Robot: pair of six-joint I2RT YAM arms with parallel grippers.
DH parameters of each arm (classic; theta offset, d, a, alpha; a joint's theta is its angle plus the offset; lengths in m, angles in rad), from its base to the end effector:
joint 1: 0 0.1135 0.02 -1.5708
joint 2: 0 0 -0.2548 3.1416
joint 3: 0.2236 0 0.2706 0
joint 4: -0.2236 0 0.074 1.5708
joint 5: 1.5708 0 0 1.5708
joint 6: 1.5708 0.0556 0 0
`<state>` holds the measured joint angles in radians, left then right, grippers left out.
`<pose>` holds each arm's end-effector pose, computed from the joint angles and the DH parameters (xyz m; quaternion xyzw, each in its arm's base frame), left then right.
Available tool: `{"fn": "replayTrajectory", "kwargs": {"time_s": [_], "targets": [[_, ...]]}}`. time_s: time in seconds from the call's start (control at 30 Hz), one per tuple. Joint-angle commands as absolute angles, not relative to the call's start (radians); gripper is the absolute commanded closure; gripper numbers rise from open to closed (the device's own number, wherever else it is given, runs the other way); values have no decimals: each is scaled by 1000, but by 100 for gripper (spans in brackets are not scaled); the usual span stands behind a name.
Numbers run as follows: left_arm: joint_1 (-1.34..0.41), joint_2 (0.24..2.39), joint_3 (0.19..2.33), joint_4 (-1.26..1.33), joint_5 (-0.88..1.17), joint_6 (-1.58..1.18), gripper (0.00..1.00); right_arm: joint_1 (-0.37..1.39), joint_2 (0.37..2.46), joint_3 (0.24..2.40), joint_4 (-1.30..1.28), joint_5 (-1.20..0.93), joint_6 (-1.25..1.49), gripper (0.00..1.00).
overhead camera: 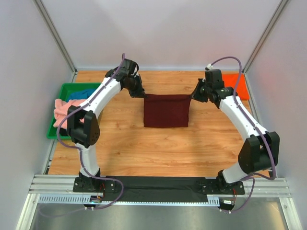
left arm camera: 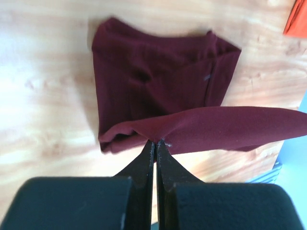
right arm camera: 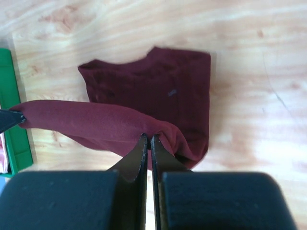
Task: Fold and stack the t-shirts
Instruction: Fold the tshirt
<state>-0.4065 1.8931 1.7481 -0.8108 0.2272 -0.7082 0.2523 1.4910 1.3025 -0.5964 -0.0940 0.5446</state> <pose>0.4033 -0.1872 0.2717 -0.1084 0.9414 -0.2508 0.1981 0.3489 0.0953 0.2856 0.1166 0.9155 0.1884 0.3357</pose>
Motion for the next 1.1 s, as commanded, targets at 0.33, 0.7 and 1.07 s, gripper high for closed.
{"fn": "replayTrajectory", "kwargs": {"time_s": [0.33,0.7,1.07], "targets": [[-311,2250,2063,-651,452,-663,100,189,1820,1529,-419,-189,482,100],[-279,2387,2155,-351,583,-690,48,94,2016,1630,-386,-213,534,74],[-273,2286,1952,-347,586,-519,30,86,1890,1358,-314,-497,446,34]]}}
